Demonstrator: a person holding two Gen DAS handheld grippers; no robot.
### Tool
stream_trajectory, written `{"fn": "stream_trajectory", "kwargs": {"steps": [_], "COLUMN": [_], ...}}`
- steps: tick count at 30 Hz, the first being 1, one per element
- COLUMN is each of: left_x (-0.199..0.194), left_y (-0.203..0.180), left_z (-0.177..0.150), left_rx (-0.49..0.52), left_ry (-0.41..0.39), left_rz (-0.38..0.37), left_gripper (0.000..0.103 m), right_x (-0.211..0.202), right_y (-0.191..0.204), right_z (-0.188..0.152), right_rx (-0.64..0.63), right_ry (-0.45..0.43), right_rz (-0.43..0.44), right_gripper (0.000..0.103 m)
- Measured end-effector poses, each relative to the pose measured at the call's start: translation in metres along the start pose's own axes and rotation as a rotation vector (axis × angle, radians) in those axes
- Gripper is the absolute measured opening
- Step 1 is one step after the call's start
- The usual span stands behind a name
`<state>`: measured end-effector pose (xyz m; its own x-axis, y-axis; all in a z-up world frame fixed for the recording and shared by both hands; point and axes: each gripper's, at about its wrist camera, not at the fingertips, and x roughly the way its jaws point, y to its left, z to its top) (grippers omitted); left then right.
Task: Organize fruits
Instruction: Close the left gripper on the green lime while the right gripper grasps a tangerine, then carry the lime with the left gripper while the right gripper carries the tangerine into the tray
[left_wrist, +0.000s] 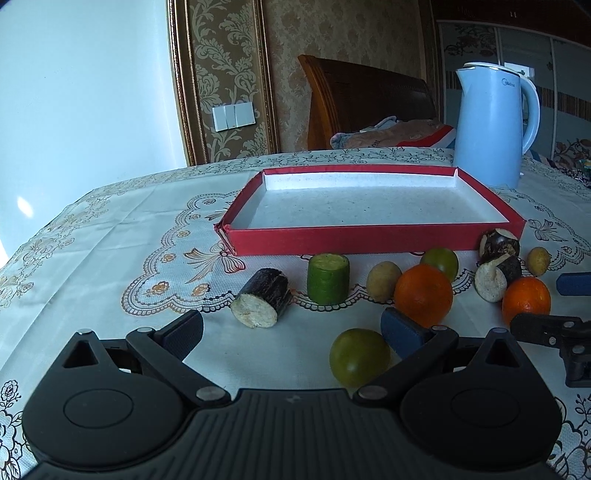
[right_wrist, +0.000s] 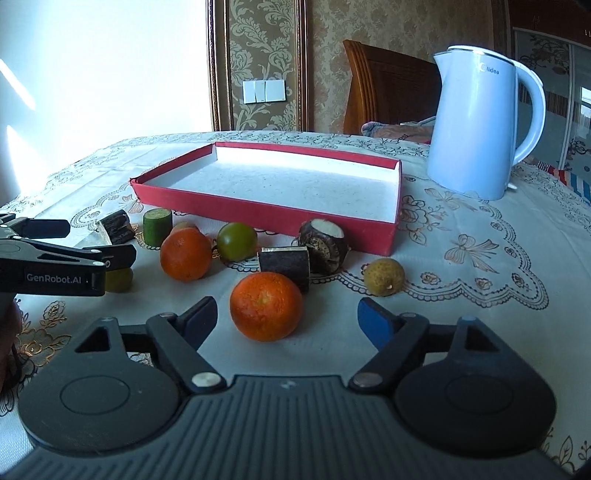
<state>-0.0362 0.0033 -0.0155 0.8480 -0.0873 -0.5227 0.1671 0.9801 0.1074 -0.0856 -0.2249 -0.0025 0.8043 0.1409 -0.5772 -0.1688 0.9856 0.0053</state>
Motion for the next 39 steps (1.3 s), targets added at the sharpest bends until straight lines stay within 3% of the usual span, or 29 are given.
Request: {"fn": "stream_trajectory", "kwargs": {"steps": [3,6,14,17,19,21,22,24,27,39], "left_x": [0.001,0.002,0.012,0.012,0.010,0.009,0.007,0.004,0.000,-0.003], "left_y": [-0.007,-0.013,-0.012,-0.010,-0.011,-0.012,-0.013,-0.017,-0.029,-0.027], "left_z": [-0.002,-0.002,-0.001,-0.001,-0.002,-0.002,-0.003,-0.004,-0.006,-0.004], "left_rx": [0.047,0.080,0.079,0.063,0.070,0.072,0.072,0.093,0.158,0.136], "left_ry": [0.010,0.017,0.081,0.085,0.075,0.073,0.071,0.061,0.040,0.033], "left_rz": [-0.017,-0.021,-0.022,-0.033,-0.027,-0.043,-0.069,-0.104,-0.085,-0.078], "left_gripper": [0.103,0.103,0.102,0.101,0.086,0.077,0.061,0.045,0.035,0.032], "right_x": [0.006,0.010,0.017,0.017,0.016,0.015,0.015,0.015,0.014,-0.004], "right_y": [0.002,0.003,0.003,0.005,0.008,0.009,0.009,0.009,0.009,0.000], "right_z": [0.000,0.002,0.003,0.004,0.003,0.003,0.003,0.004,0.004,0.007], "right_rx": [-0.013,-0.017,-0.026,-0.040,-0.055,-0.065,-0.065,-0.066,-0.060,-0.026], "right_ry": [0.019,0.034,0.056,0.052,0.048,0.046,0.046,0.044,0.038,-0.044], "right_rz": [0.004,0.008,0.020,0.031,0.037,0.031,0.030,0.030,0.032,0.028], "right_gripper": [0.079,0.070,0.059,0.048,0.041,0.041,0.041,0.041,0.041,0.041]}}
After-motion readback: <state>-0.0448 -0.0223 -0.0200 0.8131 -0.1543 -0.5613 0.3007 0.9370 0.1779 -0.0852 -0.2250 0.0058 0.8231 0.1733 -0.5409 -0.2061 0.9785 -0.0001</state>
